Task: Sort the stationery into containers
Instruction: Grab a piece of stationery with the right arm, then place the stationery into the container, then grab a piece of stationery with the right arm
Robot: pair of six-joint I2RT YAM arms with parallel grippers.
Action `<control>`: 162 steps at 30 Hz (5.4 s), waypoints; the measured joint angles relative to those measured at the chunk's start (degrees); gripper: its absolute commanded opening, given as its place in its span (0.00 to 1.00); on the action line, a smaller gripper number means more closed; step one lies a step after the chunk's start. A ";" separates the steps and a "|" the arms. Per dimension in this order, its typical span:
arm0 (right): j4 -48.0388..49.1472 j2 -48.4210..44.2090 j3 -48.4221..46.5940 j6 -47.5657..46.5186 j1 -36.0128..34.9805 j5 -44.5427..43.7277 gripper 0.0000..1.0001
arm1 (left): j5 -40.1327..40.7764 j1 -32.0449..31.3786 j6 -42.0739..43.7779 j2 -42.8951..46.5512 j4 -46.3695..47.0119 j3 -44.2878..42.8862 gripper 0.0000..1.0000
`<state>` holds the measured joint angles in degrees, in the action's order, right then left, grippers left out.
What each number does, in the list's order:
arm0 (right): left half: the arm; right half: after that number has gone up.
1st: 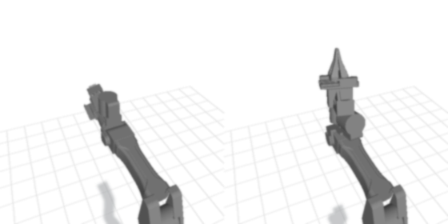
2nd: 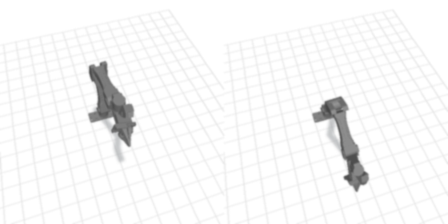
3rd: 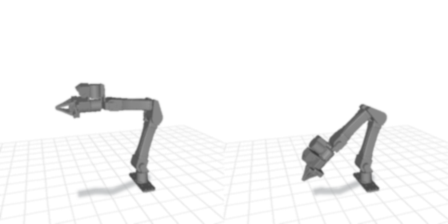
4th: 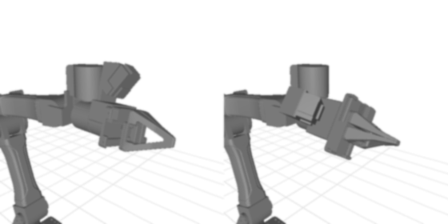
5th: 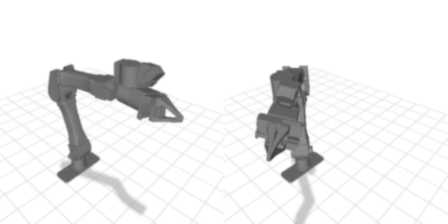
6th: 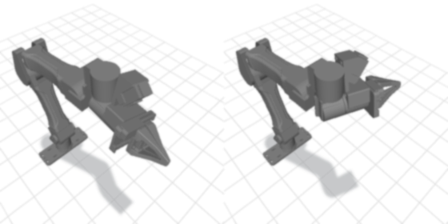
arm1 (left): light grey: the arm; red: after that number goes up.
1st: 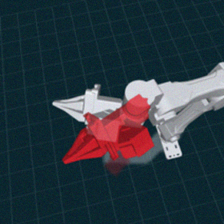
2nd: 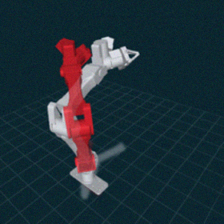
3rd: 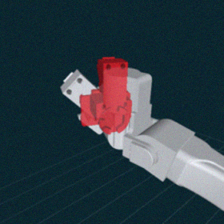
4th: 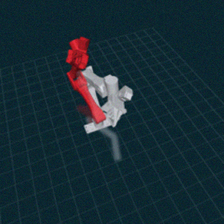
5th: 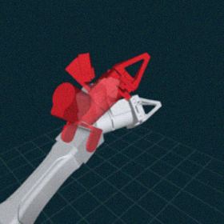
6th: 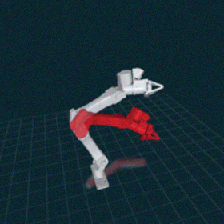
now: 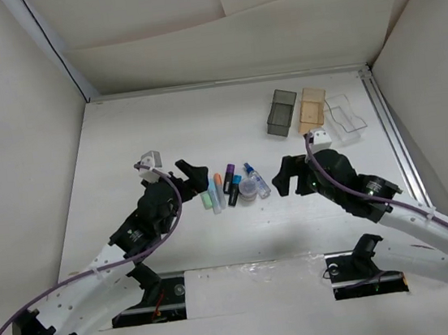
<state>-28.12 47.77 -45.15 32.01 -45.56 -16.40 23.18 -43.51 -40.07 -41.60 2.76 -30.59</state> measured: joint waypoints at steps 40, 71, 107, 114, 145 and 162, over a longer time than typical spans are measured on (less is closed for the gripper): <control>9.55 43.93 -12.35 -3.80 -8.11 -4.35 0.91 | 3.89 -0.02 2.25 12.59 5.77 13.88 1.00; 6.29 44.28 -20.26 -4.98 -6.93 -8.00 0.35 | 3.74 0.61 6.23 -1.79 11.39 10.29 0.55; -1.68 80.41 -68.26 -14.73 30.88 -2.36 0.43 | -6.84 1.99 6.47 -6.36 15.17 10.19 0.67; -1.38 80.41 -68.43 -14.73 30.88 -1.55 0.66 | -7.28 1.99 6.49 -6.73 15.43 10.19 0.67; 0.98 49.64 -26.53 -14.73 4.83 3.78 0.62 | -7.58 1.99 6.60 -7.30 15.82 10.19 0.63; 0.31 60.87 -27.21 -13.79 4.24 3.58 0.43 | -7.67 1.99 6.60 -6.58 15.85 10.19 0.63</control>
<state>-27.81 108.64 -72.36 18.22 -41.32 -12.82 15.51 -41.52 -33.47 -48.18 18.61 -20.40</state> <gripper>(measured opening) 0.509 0.635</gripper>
